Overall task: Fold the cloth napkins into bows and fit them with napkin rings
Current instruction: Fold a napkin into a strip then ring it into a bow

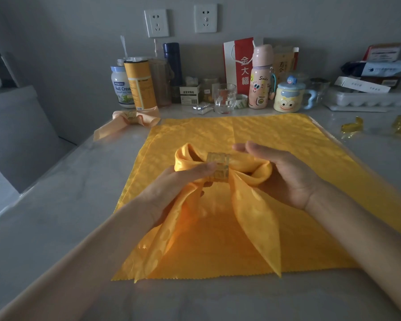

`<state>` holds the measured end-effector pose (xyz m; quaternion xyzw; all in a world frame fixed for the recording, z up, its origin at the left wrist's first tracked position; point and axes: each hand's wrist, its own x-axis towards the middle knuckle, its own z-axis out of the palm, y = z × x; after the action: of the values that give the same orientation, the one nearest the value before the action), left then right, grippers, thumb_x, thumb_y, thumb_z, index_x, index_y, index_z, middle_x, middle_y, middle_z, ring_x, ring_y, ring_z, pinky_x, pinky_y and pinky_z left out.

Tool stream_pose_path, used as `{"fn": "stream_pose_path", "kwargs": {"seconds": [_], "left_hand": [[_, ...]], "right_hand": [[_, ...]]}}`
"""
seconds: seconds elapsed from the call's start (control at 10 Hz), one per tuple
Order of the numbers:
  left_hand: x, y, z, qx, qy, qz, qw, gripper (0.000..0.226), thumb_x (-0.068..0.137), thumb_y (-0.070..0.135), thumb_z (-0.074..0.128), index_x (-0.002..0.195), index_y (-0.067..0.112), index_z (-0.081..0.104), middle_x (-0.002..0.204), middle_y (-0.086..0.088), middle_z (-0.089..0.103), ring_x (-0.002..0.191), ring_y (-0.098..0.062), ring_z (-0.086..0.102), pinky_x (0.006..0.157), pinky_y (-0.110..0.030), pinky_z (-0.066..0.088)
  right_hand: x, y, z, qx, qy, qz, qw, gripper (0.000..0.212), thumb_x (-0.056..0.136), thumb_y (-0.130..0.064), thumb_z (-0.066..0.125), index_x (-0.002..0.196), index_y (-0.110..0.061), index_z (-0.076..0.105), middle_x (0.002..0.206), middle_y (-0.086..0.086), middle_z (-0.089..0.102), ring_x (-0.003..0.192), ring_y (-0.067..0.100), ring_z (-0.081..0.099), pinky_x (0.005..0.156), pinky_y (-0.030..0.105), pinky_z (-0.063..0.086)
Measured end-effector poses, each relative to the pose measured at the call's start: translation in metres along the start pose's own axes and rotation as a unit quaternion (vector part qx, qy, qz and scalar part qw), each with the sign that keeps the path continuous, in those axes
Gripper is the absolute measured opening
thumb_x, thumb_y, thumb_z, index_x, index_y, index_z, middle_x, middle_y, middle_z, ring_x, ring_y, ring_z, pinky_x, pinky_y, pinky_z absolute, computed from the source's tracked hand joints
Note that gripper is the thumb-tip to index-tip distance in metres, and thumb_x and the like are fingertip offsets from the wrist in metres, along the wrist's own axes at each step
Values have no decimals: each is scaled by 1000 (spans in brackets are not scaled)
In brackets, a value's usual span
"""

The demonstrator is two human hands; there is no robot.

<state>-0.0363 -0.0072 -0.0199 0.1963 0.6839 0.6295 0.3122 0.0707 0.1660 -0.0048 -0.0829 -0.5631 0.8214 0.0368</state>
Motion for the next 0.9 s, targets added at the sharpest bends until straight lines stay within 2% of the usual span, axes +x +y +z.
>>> {"fn": "stream_pose_path", "kwargs": {"seconds": [0.1,0.2,0.3,0.4,0.5,0.6,0.7,0.8,0.9], "left_hand": [[1,7,5,-25,26,-14,999,51,78,39,73,120,12,61,118,-20,63,90,-24,64,83,-40,52],[-1,17,10,-30,57,-28,998,55,76,33,72,125,12,57,120,-24,60,98,-29,62,89,-45,50],[-9,15,10,-82,27,-58,995,54,58,38,76,106,14,67,79,-6,71,69,-15,65,64,-29,51],[-12,9,10,-78,27,-81,993,50,54,37,76,99,16,69,73,-1,71,66,-11,65,61,-25,50],[-12,6,12,-65,26,-85,994,49,54,38,76,98,18,70,72,-1,73,59,-10,67,55,-24,51],[-10,6,14,-45,35,-61,996,42,75,28,72,113,12,64,95,-6,71,72,-14,66,63,-25,56],[-7,6,13,-34,44,-45,997,43,85,25,65,124,7,57,118,-13,64,92,-19,63,77,-27,52],[-8,3,10,-25,54,-40,997,40,83,26,68,119,9,61,115,-14,66,103,-27,64,79,-32,55],[-7,2,6,-20,53,-19,998,40,82,24,69,118,8,61,117,-14,65,107,-29,63,90,-39,52]], "right_hand": [[-3,1,0,41,-65,-22,997,53,60,-35,80,108,-15,66,89,4,68,73,16,66,63,25,55],[-3,4,11,5,-43,-25,999,30,73,-19,62,102,-11,63,69,1,64,56,11,60,50,21,51],[0,11,13,13,5,39,999,25,71,-25,66,92,-10,66,69,4,63,56,15,59,51,23,51],[-1,11,14,-17,43,83,996,28,70,-28,69,90,-9,71,69,6,66,55,16,62,49,23,51],[0,10,15,-117,100,62,986,25,77,-26,70,96,-10,71,78,7,71,61,17,67,52,23,52],[4,8,10,-210,186,-8,960,32,80,-19,72,110,-15,61,83,4,69,66,12,66,54,21,53],[7,5,3,-248,218,-52,943,48,80,-10,69,123,-19,49,87,0,64,73,12,62,64,25,51],[6,2,0,-309,208,-92,923,55,79,-6,68,126,-25,46,99,-2,61,82,7,59,66,20,49],[5,4,1,-353,154,-112,916,63,77,2,66,130,-25,44,98,-2,60,85,4,59,68,16,50]]}}
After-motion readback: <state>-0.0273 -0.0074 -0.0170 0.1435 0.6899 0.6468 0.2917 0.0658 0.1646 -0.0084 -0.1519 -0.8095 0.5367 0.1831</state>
